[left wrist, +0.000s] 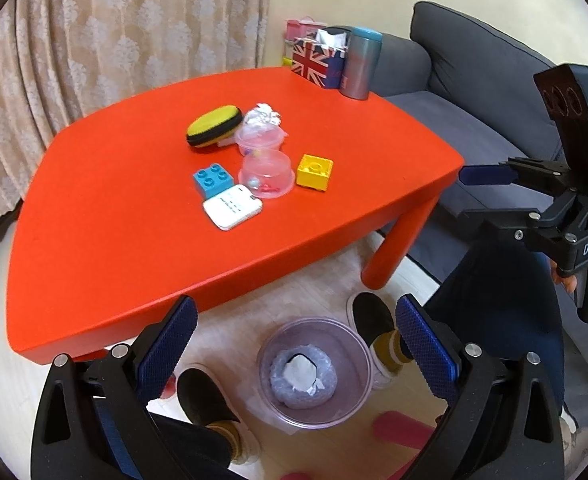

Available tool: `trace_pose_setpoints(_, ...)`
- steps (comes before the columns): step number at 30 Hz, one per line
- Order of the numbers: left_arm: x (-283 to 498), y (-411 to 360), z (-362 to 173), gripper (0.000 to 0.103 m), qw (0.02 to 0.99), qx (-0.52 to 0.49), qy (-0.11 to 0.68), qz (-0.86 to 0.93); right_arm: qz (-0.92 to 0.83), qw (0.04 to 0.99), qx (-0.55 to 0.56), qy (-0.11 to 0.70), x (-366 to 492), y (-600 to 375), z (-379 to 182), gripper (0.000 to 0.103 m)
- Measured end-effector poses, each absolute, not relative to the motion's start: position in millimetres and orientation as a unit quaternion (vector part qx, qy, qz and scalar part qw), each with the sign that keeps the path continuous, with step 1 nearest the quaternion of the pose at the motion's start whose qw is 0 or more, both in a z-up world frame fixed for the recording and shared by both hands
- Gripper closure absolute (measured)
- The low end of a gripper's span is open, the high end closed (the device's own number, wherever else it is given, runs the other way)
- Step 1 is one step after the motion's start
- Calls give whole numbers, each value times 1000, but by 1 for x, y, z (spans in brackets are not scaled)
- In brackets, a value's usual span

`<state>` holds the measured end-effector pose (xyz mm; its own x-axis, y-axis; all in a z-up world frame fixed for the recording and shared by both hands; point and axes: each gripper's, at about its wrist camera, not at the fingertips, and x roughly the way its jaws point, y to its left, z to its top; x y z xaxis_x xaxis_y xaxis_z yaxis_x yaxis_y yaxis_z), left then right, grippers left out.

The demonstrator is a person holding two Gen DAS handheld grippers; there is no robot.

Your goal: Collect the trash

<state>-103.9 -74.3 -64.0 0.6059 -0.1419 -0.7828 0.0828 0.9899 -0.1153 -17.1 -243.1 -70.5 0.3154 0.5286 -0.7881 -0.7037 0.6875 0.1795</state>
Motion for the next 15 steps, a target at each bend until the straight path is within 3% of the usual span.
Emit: trace_pose_setpoints(15,-63,-39,-50,8,900,-43,433,-39,390,794,-119,451,31,-208,-69,6)
